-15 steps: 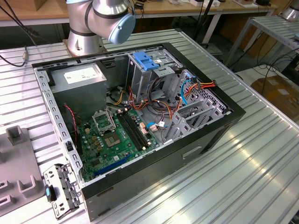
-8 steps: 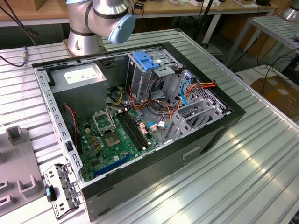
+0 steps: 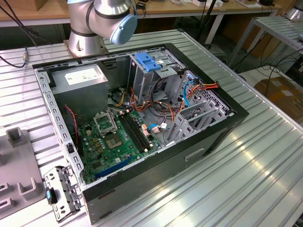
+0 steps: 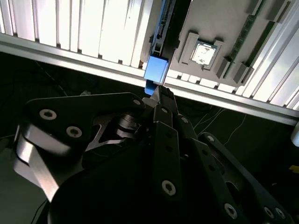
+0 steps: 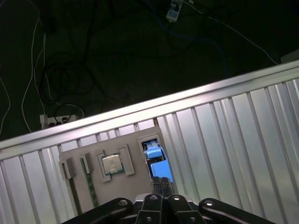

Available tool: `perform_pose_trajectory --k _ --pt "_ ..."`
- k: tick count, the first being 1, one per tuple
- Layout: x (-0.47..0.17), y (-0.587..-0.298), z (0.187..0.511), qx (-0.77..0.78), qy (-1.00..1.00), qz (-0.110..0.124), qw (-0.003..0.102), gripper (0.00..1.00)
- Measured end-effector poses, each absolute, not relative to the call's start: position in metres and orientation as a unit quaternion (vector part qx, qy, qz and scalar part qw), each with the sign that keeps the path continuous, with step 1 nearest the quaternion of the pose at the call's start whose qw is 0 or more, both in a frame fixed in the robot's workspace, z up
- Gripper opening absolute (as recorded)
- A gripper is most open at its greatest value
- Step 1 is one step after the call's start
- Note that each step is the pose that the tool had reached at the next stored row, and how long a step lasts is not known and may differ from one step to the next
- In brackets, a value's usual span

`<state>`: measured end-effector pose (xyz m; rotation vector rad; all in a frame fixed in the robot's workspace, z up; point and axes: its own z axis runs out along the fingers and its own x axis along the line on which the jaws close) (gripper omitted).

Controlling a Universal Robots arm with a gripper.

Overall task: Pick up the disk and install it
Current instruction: 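Pick up the disk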

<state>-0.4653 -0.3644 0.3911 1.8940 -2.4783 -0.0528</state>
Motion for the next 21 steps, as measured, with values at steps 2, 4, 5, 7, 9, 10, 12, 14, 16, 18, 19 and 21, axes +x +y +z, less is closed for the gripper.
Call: perform_pose_trajectory --k 2,4,5,7,9,10,12,14,16,18,19,21 --pt "-0.4653 -0.3644 0.3911 0.614 -0.789 -0.017 0.011 0.11" --pt "-0.4653 -0.3643 0.3911 0.617 -0.787 -0.016 0.011 0.11" --pt "-0.4653 -0.3644 0.3911 0.618 -0.786 -0.015 0.011 0.11" --pt "-0.4653 -0.3644 0.3911 0.619 -0.785 -0.015 0.011 0.11" --pt "-0.4653 -0.3644 0.3911 0.619 -0.785 -0.015 0.011 0.11" --pt "-0.4653 -0.3644 0.3911 0.619 -0.785 -0.015 0.011 0.11" --pt "-0.4653 -0.3644 0.3911 0.619 -0.785 -0.015 0.011 0.11" --pt "-0.4653 -0.3644 0.3911 0.619 -0.785 -0.015 0.011 0.11" --pt "-0.4653 -0.3644 0.3911 0.619 -0.785 -0.015 0.011 0.11" --pt "-0.4653 -0.3644 0.3911 0.619 -0.785 -0.015 0.011 0.11" --pt "-0.4653 -0.3644 0.3911 0.619 -0.785 -0.015 0.011 0.11" --pt "-0.4653 -0.3644 0.3911 0.619 -0.785 -0.015 0.011 0.11"
